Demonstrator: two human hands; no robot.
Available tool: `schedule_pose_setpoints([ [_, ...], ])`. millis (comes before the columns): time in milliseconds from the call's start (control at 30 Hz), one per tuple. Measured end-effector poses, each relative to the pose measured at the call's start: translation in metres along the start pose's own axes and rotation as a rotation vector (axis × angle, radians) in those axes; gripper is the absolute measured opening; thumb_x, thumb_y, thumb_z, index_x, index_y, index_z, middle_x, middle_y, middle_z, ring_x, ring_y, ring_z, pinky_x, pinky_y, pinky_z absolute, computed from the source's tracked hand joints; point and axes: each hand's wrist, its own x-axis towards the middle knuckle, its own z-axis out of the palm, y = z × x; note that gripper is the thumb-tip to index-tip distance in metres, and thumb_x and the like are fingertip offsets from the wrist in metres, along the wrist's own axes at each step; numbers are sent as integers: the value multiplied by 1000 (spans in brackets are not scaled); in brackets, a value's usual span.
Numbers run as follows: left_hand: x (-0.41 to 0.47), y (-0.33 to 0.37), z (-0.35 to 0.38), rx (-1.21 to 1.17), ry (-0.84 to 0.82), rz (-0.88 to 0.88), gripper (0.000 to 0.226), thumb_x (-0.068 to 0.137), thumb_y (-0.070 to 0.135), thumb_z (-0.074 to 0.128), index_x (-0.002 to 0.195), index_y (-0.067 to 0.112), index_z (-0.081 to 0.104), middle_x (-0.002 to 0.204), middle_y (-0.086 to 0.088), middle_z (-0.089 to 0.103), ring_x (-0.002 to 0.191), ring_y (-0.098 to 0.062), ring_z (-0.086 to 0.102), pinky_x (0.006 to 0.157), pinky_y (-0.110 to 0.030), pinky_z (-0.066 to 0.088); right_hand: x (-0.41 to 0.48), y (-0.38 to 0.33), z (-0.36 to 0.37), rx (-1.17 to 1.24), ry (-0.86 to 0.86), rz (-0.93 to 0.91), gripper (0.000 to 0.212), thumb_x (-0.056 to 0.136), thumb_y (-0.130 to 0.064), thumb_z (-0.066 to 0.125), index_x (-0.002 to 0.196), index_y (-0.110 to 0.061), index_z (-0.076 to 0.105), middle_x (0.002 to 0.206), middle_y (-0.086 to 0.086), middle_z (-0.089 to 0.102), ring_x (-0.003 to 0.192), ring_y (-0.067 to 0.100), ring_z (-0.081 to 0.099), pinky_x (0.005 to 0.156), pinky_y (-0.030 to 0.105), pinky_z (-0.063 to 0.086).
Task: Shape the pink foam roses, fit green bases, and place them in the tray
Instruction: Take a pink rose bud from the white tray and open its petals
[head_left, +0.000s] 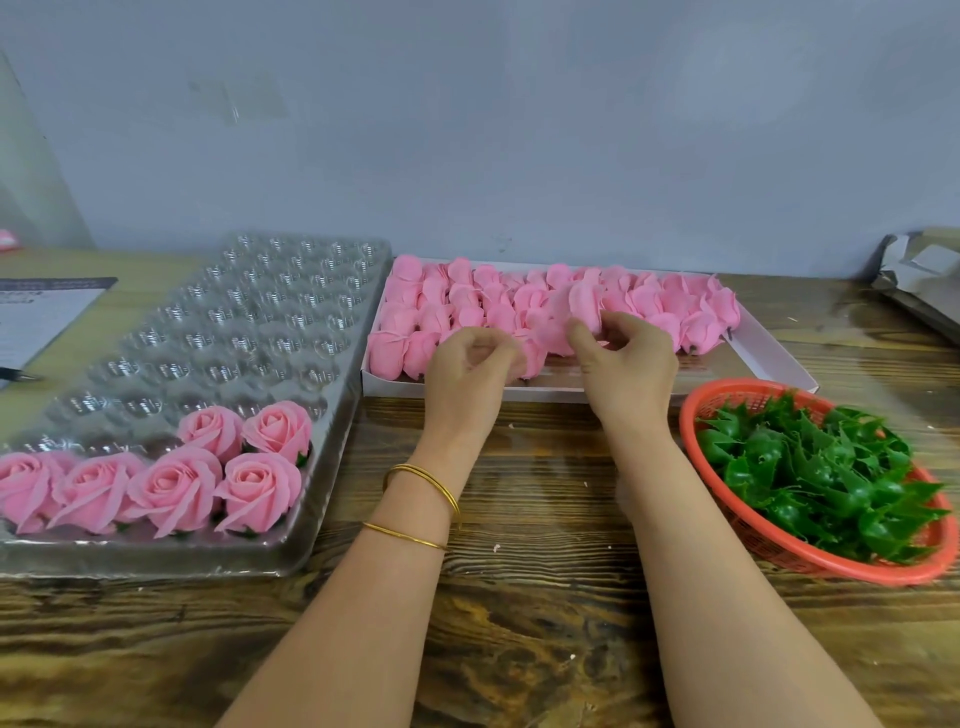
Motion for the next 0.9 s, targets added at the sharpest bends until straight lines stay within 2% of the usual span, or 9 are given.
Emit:
schedule_pose_setpoints([
  [100, 0, 2, 1, -89, -98, -117, 10, 93, 3, 58, 92, 7, 67, 96, -12, 73, 82, -19, 75, 82, -29, 60, 2, -3, -1, 70, -27, 25, 29, 84, -28, 67, 65, -24, 46, 52, -13, 38, 48, 3, 39, 51, 13, 29],
  [200, 0, 5, 3, -241, -185, -254, 14, 96, 1, 54, 106, -2, 63, 90, -15, 75, 86, -23, 75, 75, -25, 59, 2, -5, 0, 215, -64, 23, 35, 85, -24, 68, 58, -20, 46, 51, -12, 33, 52, 7, 31, 55, 23, 29],
  [333, 0, 7, 5, -355, -234, -295, 25, 97, 1, 53, 118, -10, 60, 107, -25, 71, 100, -28, 72, 87, -32, 59, -1, -9, 3, 336, -130, 32, 32, 85, -20, 70, 59, -17, 52, 51, -11, 37, 54, 8, 35, 58, 25, 33],
  [433, -1, 9, 5, -404, -246, -280, 24, 97, -2, 50, 116, -6, 63, 118, -25, 67, 109, -29, 67, 96, -35, 55, -4, -11, 6, 400, -213, 36, 32, 85, -16, 71, 59, -17, 52, 54, -8, 40, 58, 11, 40, 61, 26, 37],
  [533, 0, 10, 4, -446, -249, -255, 26, 94, -4, 47, 116, -3, 63, 118, -22, 68, 107, -26, 66, 99, -35, 52, -7, -11, 9, 410, -271, 23, 28, 86, -15, 71, 63, -10, 56, 57, -4, 42, 59, 11, 41, 59, 24, 39],
  [633, 1, 11, 2, -525, -218, -280, 20, 94, -2, 45, 106, -2, 61, 109, -20, 68, 105, -27, 64, 95, -34, 53, -10, -12, 11, 406, -309, 21, 19, 87, -13, 71, 74, -1, 63, 54, -11, 45, 53, 3, 41, 54, 13, 39],
  [700, 3, 11, 0, -586, -200, -307, 16, 95, 2, 45, 97, 2, 61, 98, -15, 70, 104, -27, 65, 91, -33, 55, -12, -13, 12, 410, -342, 30, 13, 87, -12, 71, 81, -1, 68, 59, -6, 49, 54, 2, 44, 54, 12, 40],
  [800, 4, 13, -1, -658, -192, -326, 24, 99, 13, 44, 113, 1, 59, 107, -16, 68, 111, -29, 64, 100, -38, 51, -14, -14, 13, 397, -397, 29, 8, 87, -13, 72, 89, -6, 71, 69, 7, 52, 64, 10, 48, 61, 16, 44],
  [900, 4, 16, -1, -700, -210, -307, 30, 102, 23, 41, 117, 4, 59, 118, -20, 64, 117, -33, 58, 112, -46, 39, -15, -13, 16, 395, -438, 33, 19, 85, -11, 74, 101, -3, 69, 73, 8, 55, 73, 20, 54, 74, 32, 52],
])
